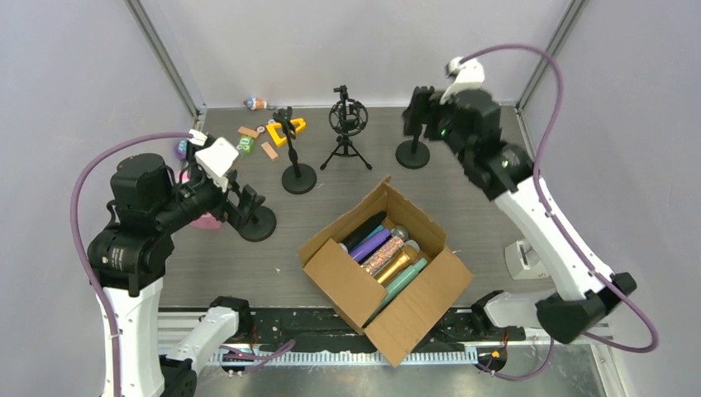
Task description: Attach the microphones to the stand
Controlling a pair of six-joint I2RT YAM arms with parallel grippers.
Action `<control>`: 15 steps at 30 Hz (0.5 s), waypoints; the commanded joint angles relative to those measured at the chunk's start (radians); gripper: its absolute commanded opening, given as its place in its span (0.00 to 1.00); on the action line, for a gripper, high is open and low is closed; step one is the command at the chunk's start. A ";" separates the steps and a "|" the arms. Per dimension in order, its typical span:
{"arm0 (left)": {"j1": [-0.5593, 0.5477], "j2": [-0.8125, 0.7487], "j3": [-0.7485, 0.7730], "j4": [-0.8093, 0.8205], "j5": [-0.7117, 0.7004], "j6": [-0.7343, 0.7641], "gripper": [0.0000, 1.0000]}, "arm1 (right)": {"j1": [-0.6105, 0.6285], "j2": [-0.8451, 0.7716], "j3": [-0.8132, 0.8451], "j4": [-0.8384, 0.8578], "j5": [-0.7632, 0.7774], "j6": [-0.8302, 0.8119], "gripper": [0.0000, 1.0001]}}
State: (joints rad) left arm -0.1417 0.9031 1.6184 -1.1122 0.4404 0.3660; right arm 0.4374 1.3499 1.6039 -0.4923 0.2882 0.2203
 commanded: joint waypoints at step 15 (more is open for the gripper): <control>-0.189 0.039 -0.326 -0.024 0.286 0.025 1.00 | 0.255 -0.315 -0.560 -0.074 -0.097 -0.018 0.95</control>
State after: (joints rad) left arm -0.2371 0.9287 1.2823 -1.1751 0.7067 0.3790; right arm 0.6853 1.1378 1.0737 -0.5873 0.2058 0.2012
